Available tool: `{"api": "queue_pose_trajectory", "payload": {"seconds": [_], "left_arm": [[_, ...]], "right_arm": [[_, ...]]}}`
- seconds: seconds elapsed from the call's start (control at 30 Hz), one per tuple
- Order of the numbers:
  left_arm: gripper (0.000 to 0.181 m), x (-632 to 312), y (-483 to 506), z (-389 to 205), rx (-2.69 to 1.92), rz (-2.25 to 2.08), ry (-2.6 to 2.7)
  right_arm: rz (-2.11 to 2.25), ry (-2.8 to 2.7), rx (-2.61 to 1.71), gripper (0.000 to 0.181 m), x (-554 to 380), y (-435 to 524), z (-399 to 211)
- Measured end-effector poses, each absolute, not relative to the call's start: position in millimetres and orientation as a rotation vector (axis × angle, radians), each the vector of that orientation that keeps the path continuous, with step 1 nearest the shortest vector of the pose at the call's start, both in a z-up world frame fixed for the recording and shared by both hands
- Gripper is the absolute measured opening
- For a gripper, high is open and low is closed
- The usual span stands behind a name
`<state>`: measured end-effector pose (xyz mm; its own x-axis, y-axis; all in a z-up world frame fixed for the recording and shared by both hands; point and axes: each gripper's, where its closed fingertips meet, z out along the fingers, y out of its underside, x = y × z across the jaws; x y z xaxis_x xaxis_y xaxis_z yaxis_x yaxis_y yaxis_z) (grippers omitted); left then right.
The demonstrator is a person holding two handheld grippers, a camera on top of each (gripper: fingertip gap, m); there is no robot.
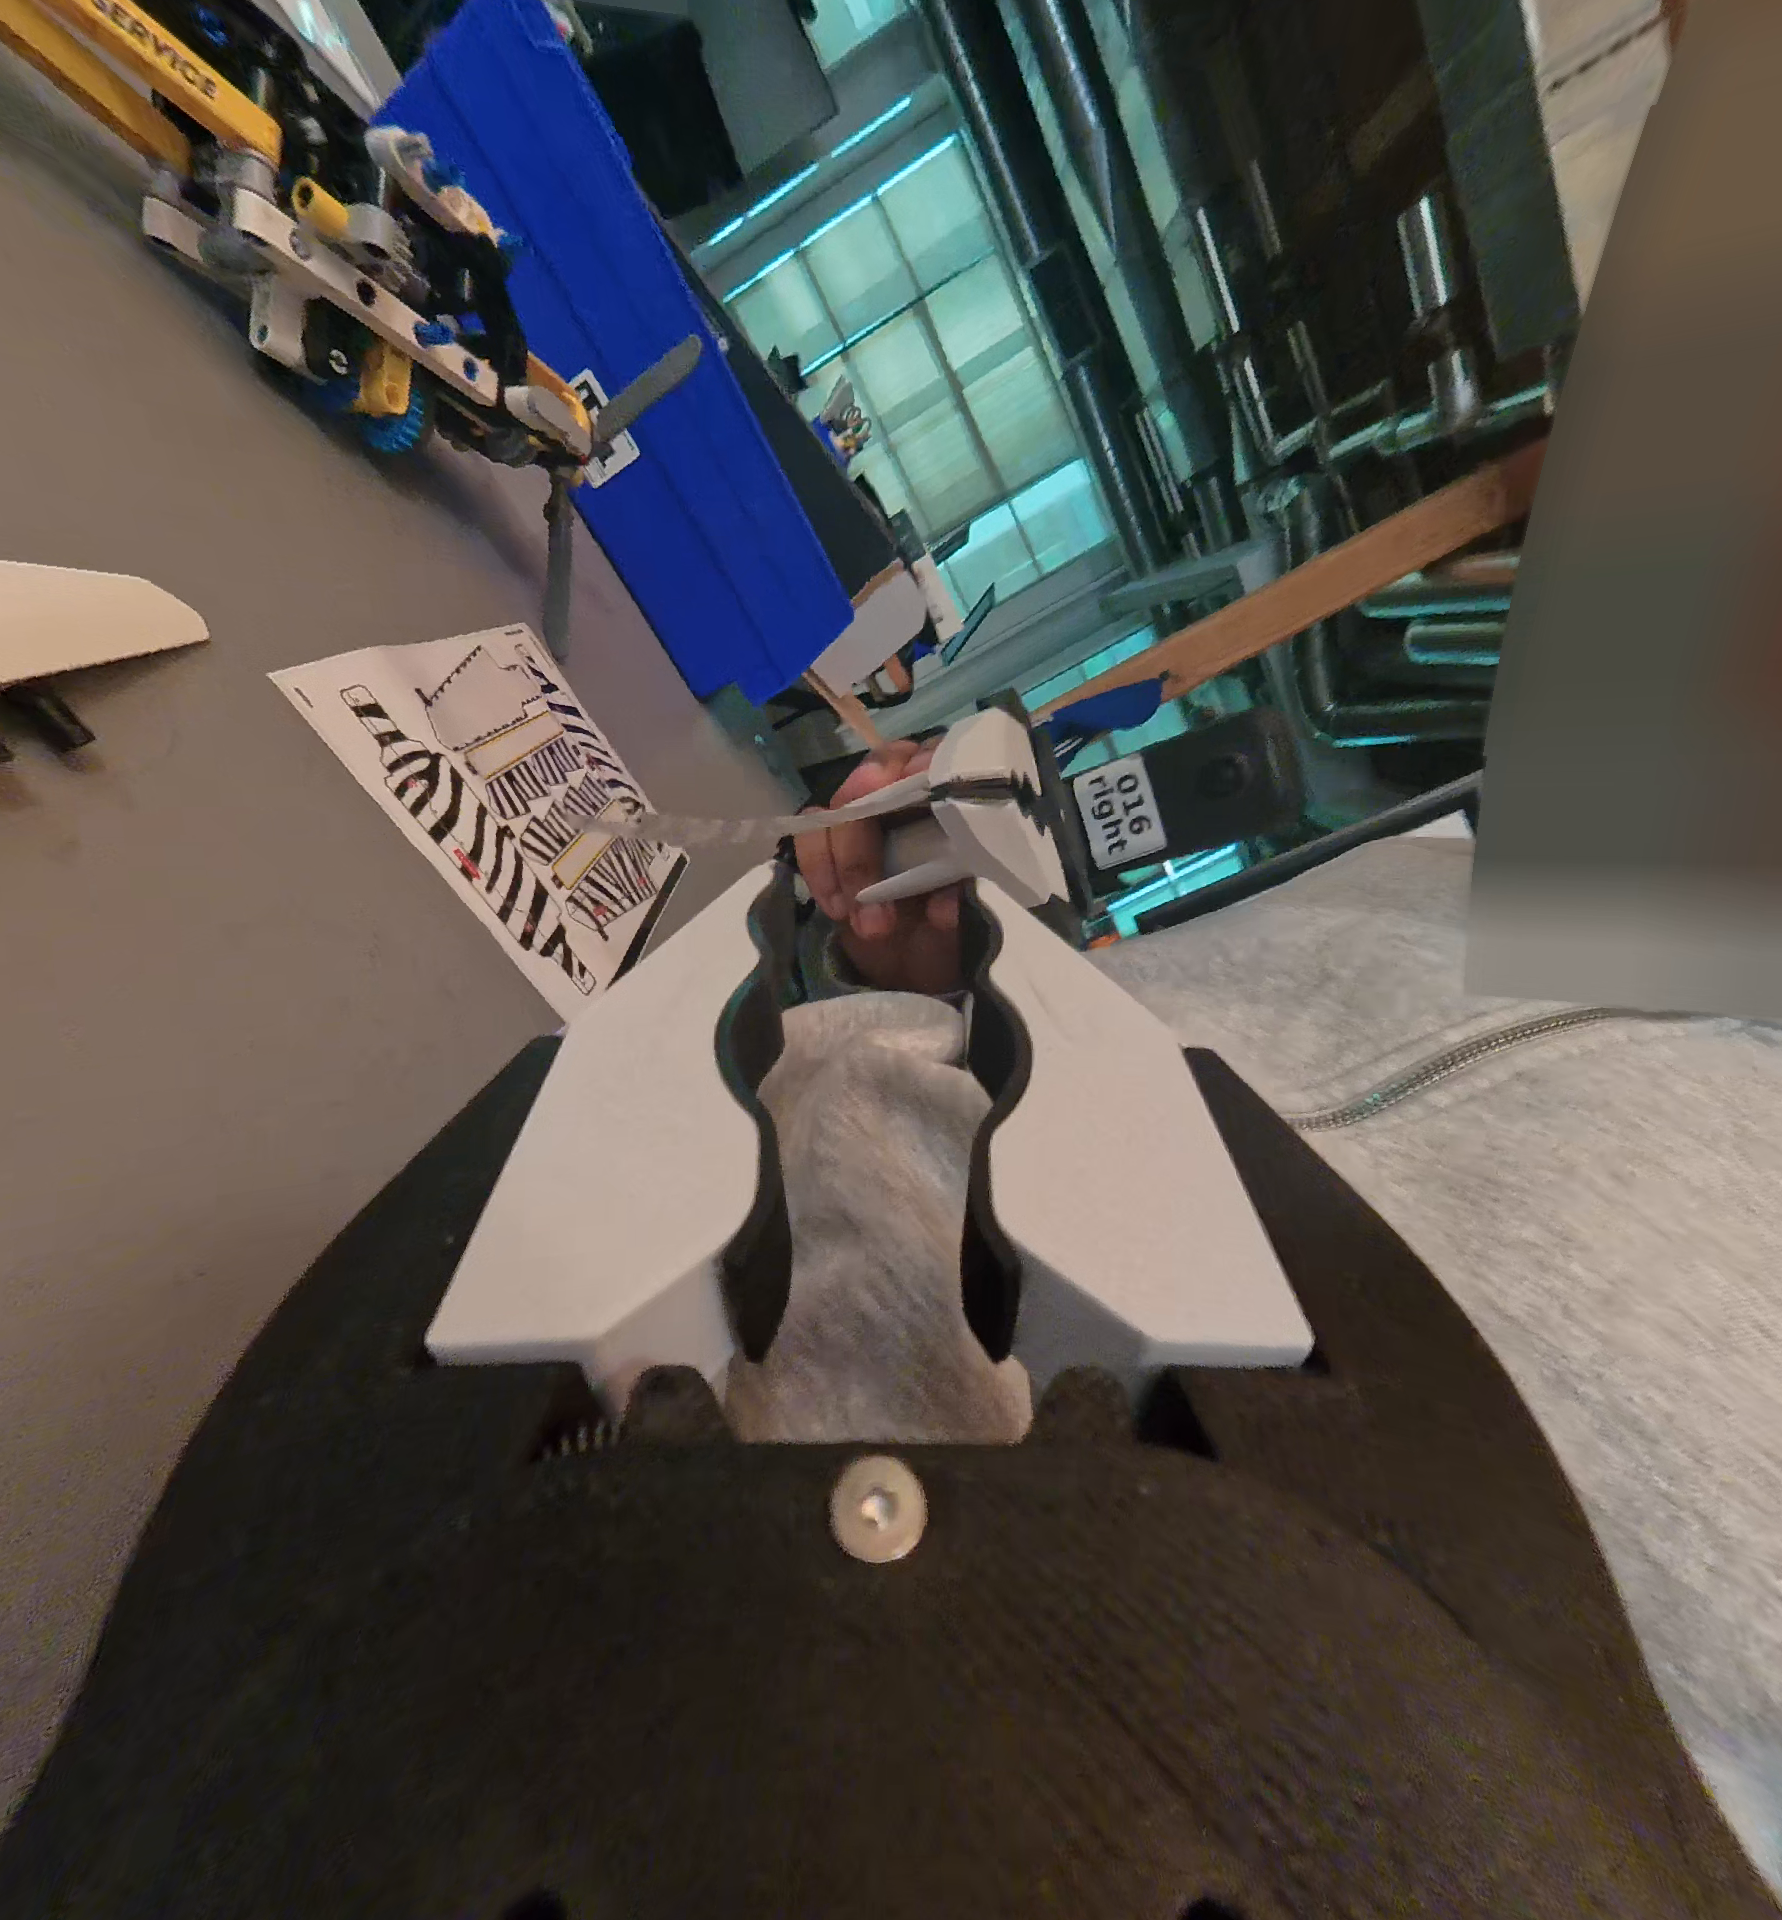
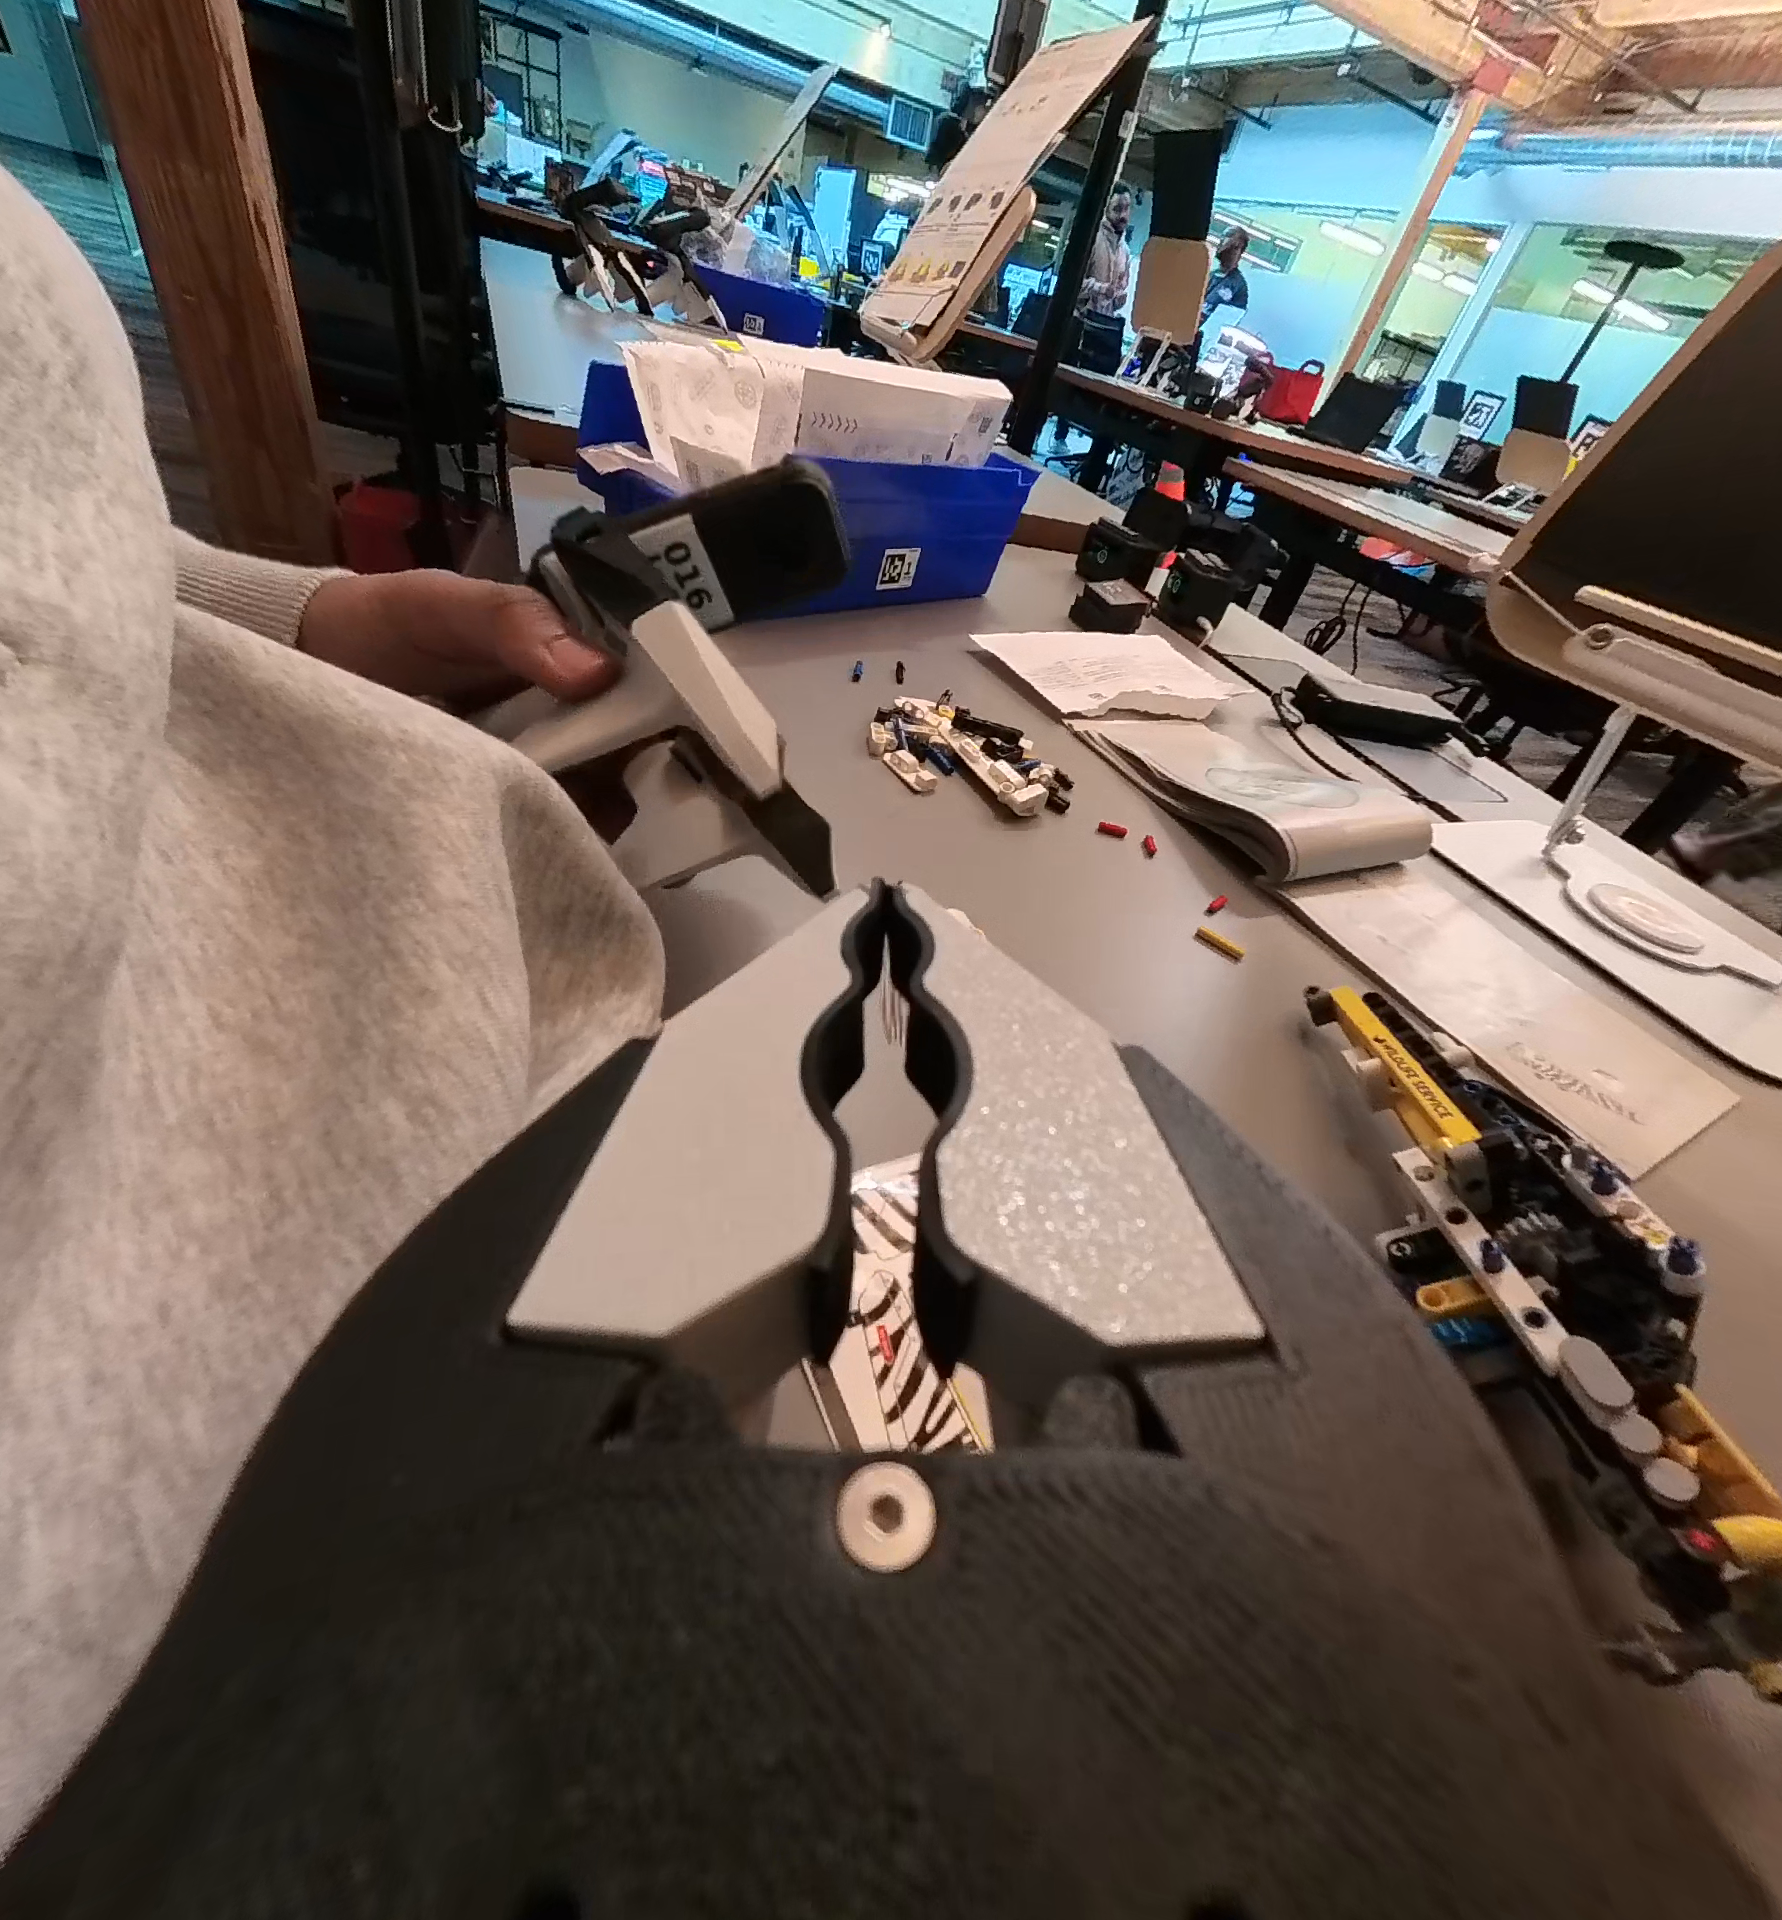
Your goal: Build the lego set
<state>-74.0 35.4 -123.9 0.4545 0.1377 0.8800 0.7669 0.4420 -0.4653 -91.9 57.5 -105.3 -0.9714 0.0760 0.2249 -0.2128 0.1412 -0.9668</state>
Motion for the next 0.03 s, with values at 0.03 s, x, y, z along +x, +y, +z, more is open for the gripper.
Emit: {"api": "queue_pose_trajectory", "payload": {"seconds": [0.03], "left_arm": [[0.029,-74.8,32.9,-122.7,-1.039,-0.503,-1.048]], "right_arm": [[1.924,-2.193,0.131,0.0,-92.4,57.7,-104.9]]}}
